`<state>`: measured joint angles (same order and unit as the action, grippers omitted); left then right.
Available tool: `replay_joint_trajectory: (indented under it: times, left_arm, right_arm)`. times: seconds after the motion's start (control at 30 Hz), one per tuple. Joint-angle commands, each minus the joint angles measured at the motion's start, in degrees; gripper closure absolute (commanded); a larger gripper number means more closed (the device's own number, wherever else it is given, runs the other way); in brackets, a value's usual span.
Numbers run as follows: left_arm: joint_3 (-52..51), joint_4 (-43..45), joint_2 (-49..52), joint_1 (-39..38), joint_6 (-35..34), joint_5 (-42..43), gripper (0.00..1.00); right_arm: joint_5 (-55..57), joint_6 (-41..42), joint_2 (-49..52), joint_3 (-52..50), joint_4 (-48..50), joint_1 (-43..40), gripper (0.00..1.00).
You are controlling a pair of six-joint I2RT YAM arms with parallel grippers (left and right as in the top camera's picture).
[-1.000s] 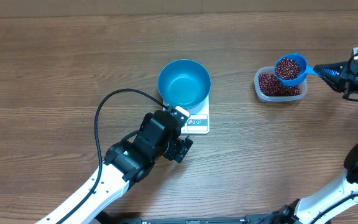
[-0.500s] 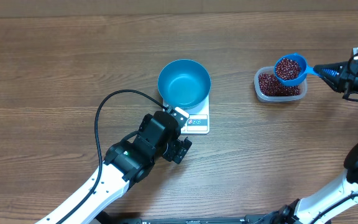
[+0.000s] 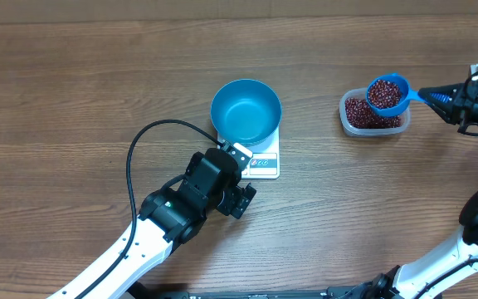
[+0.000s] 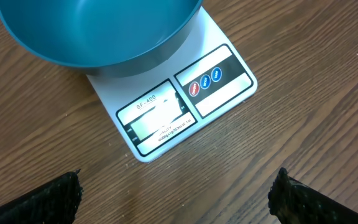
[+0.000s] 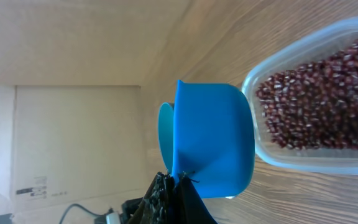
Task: Scoop item into bowl and weigh 150g on scale
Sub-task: 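Carry the bean-filled scoop with the right gripper over the blue bowl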
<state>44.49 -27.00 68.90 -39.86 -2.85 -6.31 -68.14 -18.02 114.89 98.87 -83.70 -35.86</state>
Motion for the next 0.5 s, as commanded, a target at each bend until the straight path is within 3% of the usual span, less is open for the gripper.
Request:
replay_joint_trajectory:
  times: [0.0, 0.23, 0.47]
  left_arm:
    - [-0.5, 0.0, 0.4, 0.1, -0.4, -0.7, 0.0]
    - [-0.5, 0.0, 0.4, 0.1, -0.4, -0.7, 0.01]
    - [-0.5, 0.0, 0.4, 0.1, -0.4, -0.7, 0.0]
  right_arm:
    - [-7.0, -0.4, 0.0, -0.2, -0.8, 0.2, 0.96]
    - [-15.1, -0.5, 0.0, -0.2, -2.2, 1.7, 0.96]
    - [-20.2, -0.4, 0.0, 0.0, -0.3, 10.0, 0.96]
